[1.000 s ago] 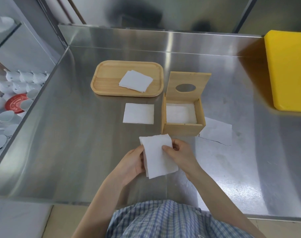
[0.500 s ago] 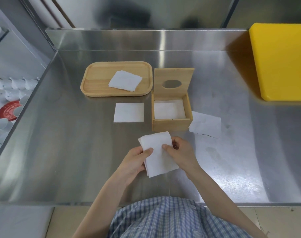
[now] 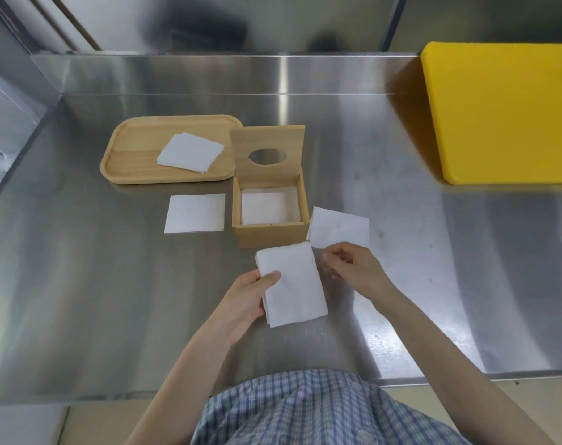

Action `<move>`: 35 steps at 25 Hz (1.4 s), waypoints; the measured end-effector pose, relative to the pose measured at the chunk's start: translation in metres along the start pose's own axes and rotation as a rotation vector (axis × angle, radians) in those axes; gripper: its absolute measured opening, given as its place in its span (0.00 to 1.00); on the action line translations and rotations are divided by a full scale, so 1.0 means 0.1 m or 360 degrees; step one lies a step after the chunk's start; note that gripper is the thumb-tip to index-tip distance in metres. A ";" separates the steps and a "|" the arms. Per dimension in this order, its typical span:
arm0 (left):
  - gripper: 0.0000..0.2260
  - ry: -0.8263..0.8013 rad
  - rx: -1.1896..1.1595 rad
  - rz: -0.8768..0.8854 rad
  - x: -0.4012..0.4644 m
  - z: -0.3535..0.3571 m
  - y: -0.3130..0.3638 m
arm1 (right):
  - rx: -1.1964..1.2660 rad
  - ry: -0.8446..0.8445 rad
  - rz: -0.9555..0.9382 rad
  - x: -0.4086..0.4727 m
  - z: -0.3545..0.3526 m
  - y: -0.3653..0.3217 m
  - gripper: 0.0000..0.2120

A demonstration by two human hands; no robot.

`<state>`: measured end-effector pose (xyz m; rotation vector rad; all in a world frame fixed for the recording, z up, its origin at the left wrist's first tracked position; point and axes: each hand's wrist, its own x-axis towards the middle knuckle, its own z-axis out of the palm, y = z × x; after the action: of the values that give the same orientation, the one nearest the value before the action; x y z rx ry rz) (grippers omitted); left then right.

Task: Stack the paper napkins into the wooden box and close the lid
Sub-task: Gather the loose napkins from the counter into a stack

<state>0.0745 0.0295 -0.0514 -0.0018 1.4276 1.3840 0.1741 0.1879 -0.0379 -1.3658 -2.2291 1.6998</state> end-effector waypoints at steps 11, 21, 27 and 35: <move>0.07 0.0055 0.0102 -0.0060 0.21 0.16 0.10 | -0.1090 0.0328 -0.0273 0.90 -0.19 0.02 0.16; 0.06 0.0089 0.0174 -0.0110 0.26 0.20 0.09 | -0.1290 0.0190 -0.0204 1.06 -0.18 -0.07 0.14; 0.07 0.0104 0.0220 -0.0103 0.25 0.20 0.11 | -0.0924 0.0110 -0.0108 0.91 -0.22 -0.08 0.09; 0.08 0.0065 0.0092 -0.0056 0.18 0.20 0.07 | -0.0476 0.0030 -0.0258 0.26 -0.44 -0.28 0.05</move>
<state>0.0758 0.0573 -0.0530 -0.0177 1.4944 1.3198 0.1625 0.2379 -0.0094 -1.1992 -2.5833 1.3401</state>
